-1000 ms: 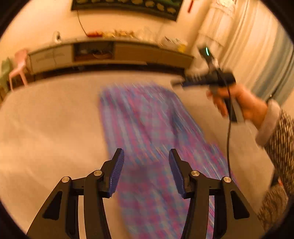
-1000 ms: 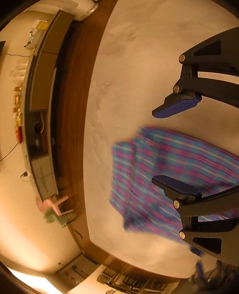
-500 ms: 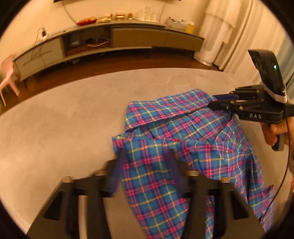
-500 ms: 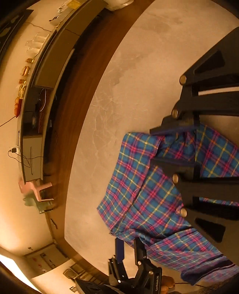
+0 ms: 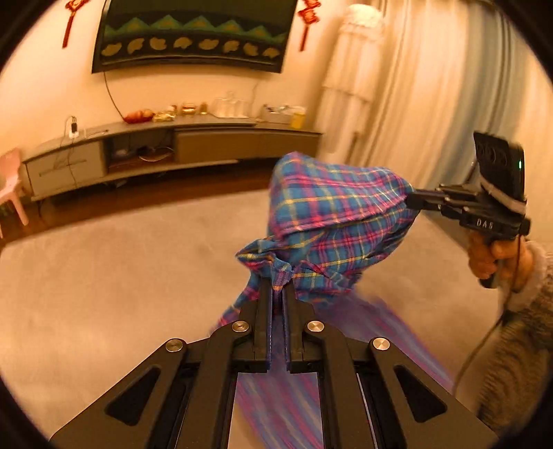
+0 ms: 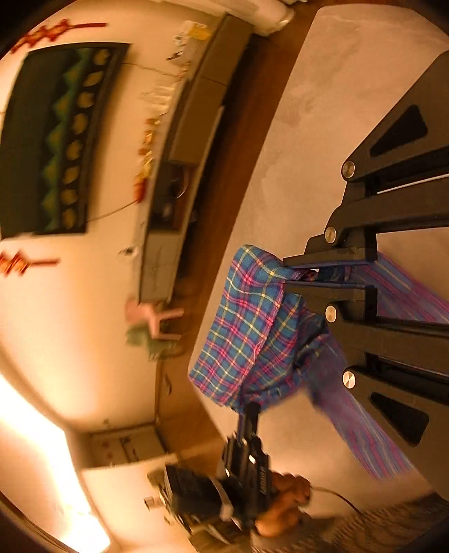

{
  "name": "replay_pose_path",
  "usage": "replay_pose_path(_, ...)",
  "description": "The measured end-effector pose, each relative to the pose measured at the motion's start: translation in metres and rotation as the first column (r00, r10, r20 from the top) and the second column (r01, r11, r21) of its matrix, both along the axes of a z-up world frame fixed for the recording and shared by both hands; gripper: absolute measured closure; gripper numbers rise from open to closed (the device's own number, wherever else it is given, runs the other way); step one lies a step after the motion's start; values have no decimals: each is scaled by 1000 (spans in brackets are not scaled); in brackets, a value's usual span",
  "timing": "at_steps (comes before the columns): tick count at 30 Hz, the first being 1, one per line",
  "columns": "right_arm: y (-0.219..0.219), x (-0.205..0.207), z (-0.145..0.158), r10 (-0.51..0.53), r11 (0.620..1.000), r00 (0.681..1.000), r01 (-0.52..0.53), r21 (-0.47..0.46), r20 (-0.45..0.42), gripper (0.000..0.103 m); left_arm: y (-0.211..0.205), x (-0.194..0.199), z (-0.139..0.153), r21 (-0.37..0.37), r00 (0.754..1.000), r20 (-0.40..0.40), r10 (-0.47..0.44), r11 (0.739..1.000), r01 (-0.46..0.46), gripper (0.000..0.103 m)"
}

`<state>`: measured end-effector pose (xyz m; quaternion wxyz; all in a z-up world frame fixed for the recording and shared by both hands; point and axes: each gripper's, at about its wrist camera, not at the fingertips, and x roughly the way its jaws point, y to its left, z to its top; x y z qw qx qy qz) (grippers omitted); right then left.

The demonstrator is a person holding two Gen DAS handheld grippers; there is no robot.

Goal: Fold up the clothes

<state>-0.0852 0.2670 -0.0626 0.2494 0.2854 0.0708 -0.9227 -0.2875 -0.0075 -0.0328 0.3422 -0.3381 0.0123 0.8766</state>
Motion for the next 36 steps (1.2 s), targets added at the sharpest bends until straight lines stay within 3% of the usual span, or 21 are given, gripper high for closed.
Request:
replay_pose_path(2,-9,67,0,40,999,999,-40,30,-22,96,-5,54,0,-27,999,3,-34,999,34,97)
replay_pose_path(4,-24,126,-19,71,990,997,-67,124,-26,96,-7,101,-14,-70,992,73,-102,992,107,93)
replay_pose_path(5,-31,146,-37,83,978,996,-81,192,-6,96,-6,121,-24,-130,990,92,-111,984,122,93)
replay_pose_path(7,-46,178,-79,99,936,994,-112,335,56,94,-6,148,-45,-236,989,121,-90,965,117,92)
replay_pose_path(10,-53,202,-113,74,870,986,-138,474,150,90,-18,169,-51,-269,983,179,-44,959,92,92)
replay_pose_path(14,-39,223,-94,51,926,977,-124,357,207,88,-42,184,-23,-174,986,167,9,985,20,91)
replay_pose_path(18,-30,226,-65,34,988,975,-65,137,220,76,-39,182,-3,-65,989,147,17,998,-7,71)
replay_pose_path(20,-38,215,-59,31,998,969,-43,42,245,72,-19,175,0,-32,989,149,-21,999,26,68)
replay_pose_path(23,-64,192,-74,19,993,965,-48,106,260,66,18,177,-11,-65,979,173,-106,991,119,63)
replay_pose_path(26,-85,165,-107,-13,972,953,-59,229,303,66,46,180,-37,-172,980,167,-112,975,141,62)
replay_pose_path(27,-87,161,-114,-29,966,951,-52,252,309,67,52,179,-47,-207,981,164,-106,968,139,62)
replay_pose_path(28,-89,159,-119,-41,963,948,-47,267,315,82,56,179,-56,-251,984,155,-92,959,129,63)
replay_pose_path(29,-91,157,-124,-53,959,945,-42,282,321,91,57,177,-63,-295,988,137,-76,949,114,67)
replay_pose_path(30,-91,158,-124,-58,958,947,-37,286,315,95,59,176,-69,-338,991,118,-62,936,98,91)
replay_pose_path(32,-90,168,-107,-48,963,960,-28,268,275,97,53,175,-68,-326,992,119,-46,942,83,96)
replay_pose_path(36,-88,198,-82,-16,979,964,-40,201,266,98,30,188,-43,-208,991,112,-67,974,90,96)
